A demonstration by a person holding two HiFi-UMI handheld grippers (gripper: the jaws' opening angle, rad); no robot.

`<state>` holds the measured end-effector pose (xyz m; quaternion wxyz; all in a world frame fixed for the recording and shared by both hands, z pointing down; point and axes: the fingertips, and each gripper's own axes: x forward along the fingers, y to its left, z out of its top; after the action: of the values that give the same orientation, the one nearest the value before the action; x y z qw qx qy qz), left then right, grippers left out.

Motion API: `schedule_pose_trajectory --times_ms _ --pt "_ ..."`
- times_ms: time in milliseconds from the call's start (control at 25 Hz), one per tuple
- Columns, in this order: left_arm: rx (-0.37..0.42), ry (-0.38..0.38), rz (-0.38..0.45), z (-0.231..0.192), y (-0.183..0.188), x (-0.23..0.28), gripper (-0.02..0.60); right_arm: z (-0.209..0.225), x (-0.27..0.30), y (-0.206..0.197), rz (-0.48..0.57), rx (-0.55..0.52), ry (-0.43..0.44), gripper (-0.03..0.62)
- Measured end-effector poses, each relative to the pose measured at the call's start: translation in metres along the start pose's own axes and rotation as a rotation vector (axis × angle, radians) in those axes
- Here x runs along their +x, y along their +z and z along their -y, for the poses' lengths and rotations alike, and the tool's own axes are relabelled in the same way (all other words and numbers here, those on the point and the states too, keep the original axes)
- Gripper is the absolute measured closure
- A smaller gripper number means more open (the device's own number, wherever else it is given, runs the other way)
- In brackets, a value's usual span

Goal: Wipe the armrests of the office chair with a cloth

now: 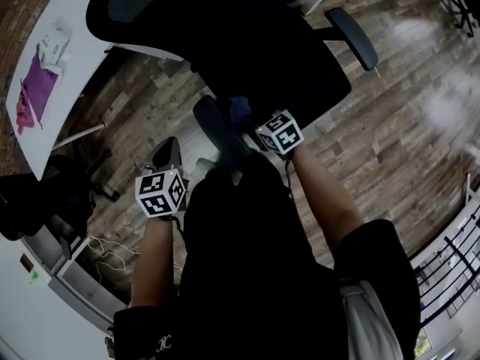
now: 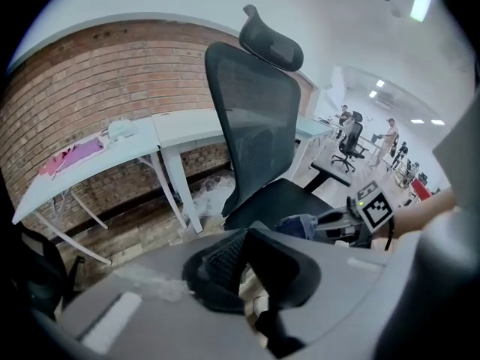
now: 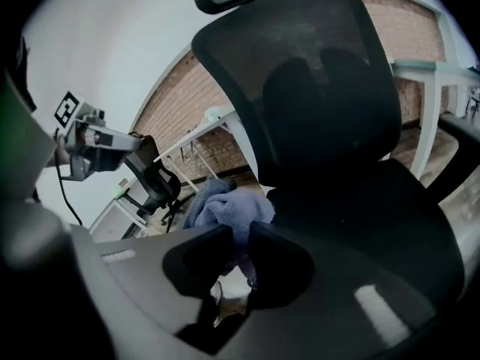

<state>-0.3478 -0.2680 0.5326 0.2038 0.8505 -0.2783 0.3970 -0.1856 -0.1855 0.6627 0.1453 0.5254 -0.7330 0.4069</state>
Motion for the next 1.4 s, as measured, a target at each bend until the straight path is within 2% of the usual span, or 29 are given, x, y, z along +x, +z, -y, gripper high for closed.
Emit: schedule_pose_trajectory --times_ms 160,240,320,480,640,720,800,920,1080,1160,1400 --pt "-0.091 -0.011 0.024 -0.016 -0.005 -0.008 0.575 -0.03 -0.031 0.034 0.116 -0.054 -0.043 0.522" --pt "-0.111 -0.017 0.034 -0.025 -0.009 -0.011 0.575 -0.052 -0.043 0.052 0.175 -0.074 -0.055 0.522" --pt "-0.084 -0.016 0.045 -0.036 -0.011 -0.014 0.575 -0.077 -0.049 0.065 0.215 -0.092 -0.061 0.522" --pt "0.028 -0.048 0.065 -0.056 -0.018 -0.017 0.575 -0.128 -0.048 0.081 0.266 -0.137 -0.102 0.522" --pt "0.043 -0.125 0.077 -0.086 -0.027 -0.027 0.575 -0.172 -0.029 0.078 0.257 -0.15 -0.184 0.522" --pt "0.082 -0.148 0.08 -0.108 -0.031 -0.033 0.575 -0.192 -0.016 0.076 0.246 -0.121 -0.241 0.522" --pt "0.157 -0.167 0.08 -0.126 -0.036 -0.039 0.575 -0.211 -0.004 0.075 0.254 -0.079 -0.304 0.522" --pt "0.234 -0.205 0.08 -0.153 -0.044 -0.042 0.575 -0.232 0.011 0.072 0.276 -0.014 -0.446 0.522" --pt "0.226 -0.242 0.051 -0.191 -0.065 -0.048 0.575 -0.242 0.034 0.053 0.252 0.063 -0.675 0.522" --pt "0.21 -0.258 0.023 -0.202 -0.077 -0.048 0.575 -0.237 0.045 0.039 0.222 0.114 -0.76 0.522" --pt "0.22 -0.295 -0.004 -0.212 -0.098 -0.043 0.575 -0.201 0.079 0.008 0.217 0.257 -0.896 0.52"
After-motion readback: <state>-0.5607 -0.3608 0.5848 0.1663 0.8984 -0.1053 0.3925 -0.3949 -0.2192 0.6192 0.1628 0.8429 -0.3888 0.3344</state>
